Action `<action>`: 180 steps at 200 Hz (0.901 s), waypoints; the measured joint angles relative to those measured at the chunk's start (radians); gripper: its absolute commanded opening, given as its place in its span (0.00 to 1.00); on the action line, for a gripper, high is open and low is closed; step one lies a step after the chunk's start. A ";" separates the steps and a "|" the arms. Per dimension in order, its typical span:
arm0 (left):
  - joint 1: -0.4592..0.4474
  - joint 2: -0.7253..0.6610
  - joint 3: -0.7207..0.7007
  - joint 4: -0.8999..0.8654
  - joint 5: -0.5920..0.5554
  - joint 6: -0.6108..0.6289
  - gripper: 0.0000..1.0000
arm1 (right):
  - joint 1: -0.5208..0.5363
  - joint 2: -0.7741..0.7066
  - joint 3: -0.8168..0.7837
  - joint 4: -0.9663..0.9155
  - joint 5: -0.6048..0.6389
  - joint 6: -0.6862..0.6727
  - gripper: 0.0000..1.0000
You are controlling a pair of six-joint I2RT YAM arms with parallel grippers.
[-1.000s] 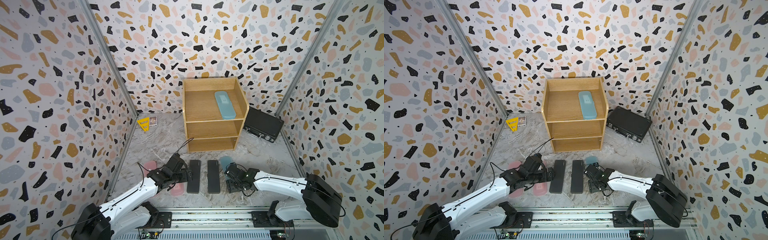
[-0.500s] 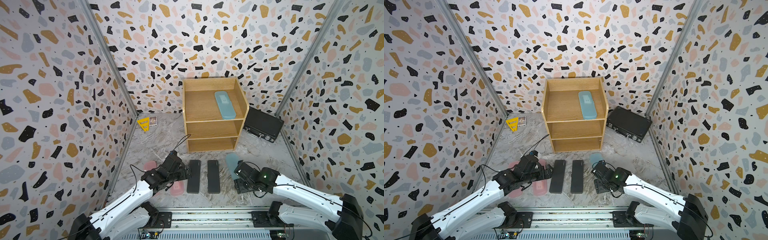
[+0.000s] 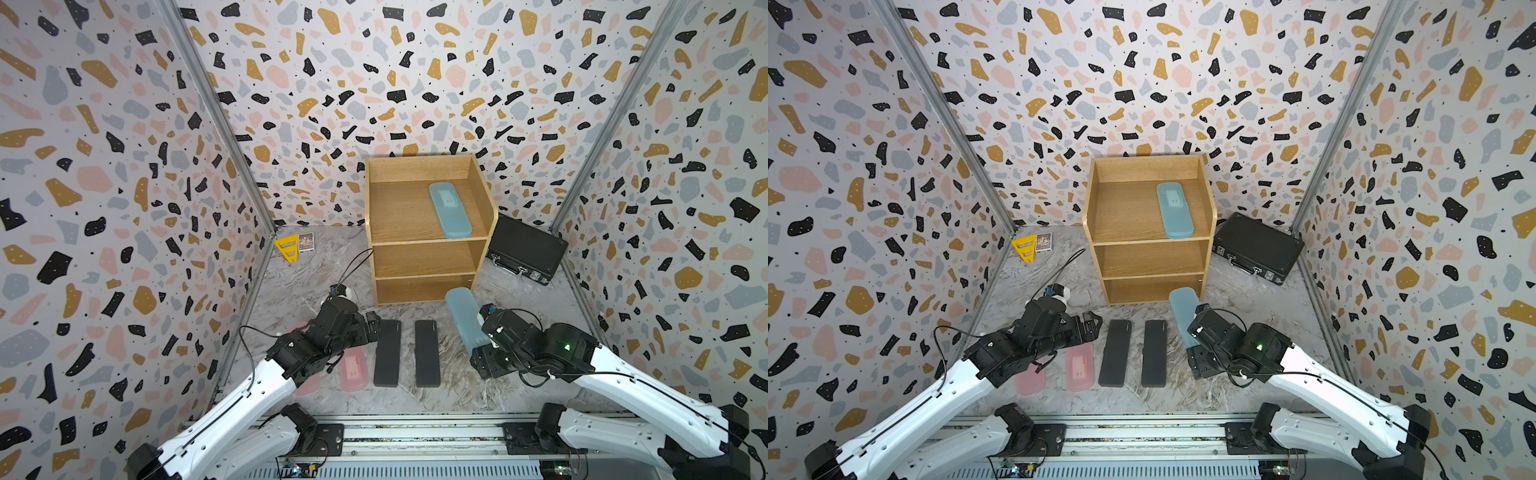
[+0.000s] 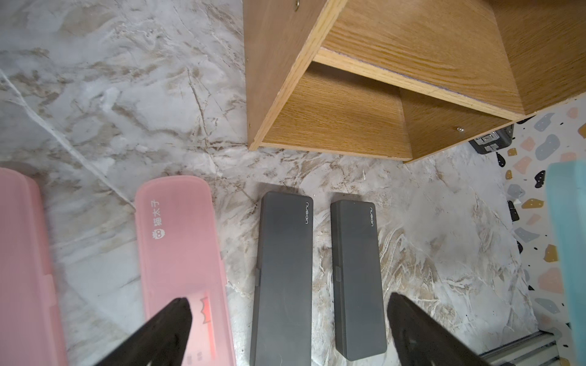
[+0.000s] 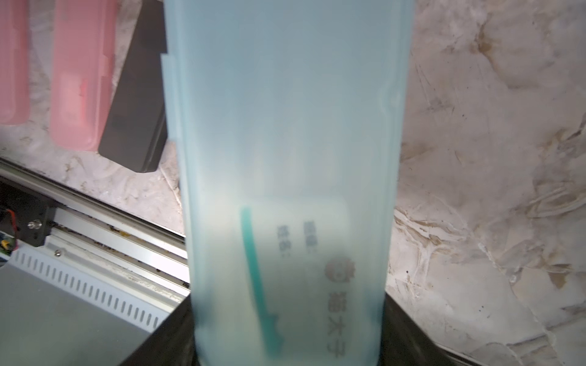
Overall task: Place the pencil cases on the shelf according to color
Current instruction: Place the pencil case on the shelf.
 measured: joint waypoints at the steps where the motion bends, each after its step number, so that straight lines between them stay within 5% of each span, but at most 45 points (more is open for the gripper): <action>1: 0.000 0.000 0.001 -0.001 -0.001 0.000 1.00 | 0.000 0.001 0.002 -0.002 0.000 0.000 0.33; 180: 0.000 0.066 0.034 -0.020 -0.025 0.043 1.00 | 0.004 0.452 0.769 -0.085 0.004 -0.183 0.38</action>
